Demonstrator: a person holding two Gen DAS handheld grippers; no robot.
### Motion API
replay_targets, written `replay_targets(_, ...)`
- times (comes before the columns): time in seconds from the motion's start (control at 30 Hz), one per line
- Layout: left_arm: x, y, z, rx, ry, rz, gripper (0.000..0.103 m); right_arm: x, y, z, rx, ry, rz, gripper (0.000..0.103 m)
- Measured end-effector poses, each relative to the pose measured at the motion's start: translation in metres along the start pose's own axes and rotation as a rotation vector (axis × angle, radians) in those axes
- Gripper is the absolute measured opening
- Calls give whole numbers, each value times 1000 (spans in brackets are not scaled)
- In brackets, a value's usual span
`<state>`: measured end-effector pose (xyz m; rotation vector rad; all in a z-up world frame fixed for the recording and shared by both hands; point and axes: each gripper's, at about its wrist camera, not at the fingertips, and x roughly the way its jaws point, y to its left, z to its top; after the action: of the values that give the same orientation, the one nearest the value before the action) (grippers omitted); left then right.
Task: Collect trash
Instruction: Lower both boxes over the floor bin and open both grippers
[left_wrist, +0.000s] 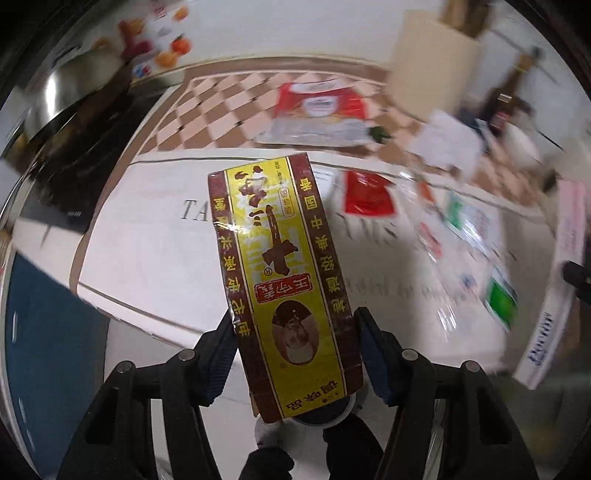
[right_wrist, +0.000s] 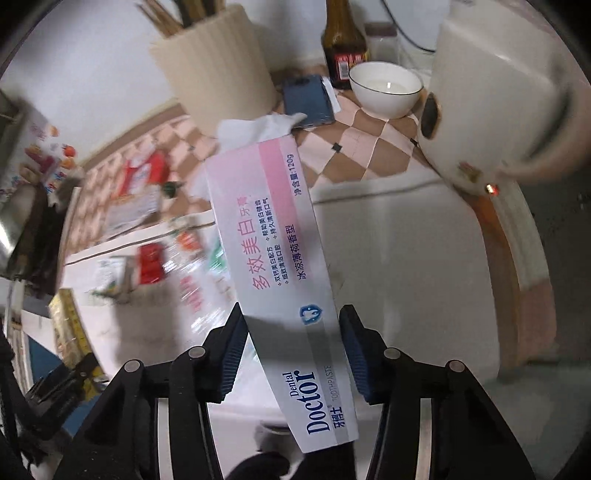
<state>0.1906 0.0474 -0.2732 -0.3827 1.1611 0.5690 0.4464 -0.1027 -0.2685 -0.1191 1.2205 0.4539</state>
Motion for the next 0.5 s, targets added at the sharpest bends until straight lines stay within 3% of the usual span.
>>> replay_targets(0.17,8,4,-47,108,37,-109,58,-40,24,-101,103,-37,39,52)
replay_targets(0.27,47,5,-91,170,137,-135,58,-32,28,-178,166,5,45,52)
replay_targets(0.4,133,13,-160,189,325,-156,58,33,22,-268,223,151,23,52)
replay_targets(0.5,210,16,-202,185,440,-158,58,119,8,-338,295,293,17,52)
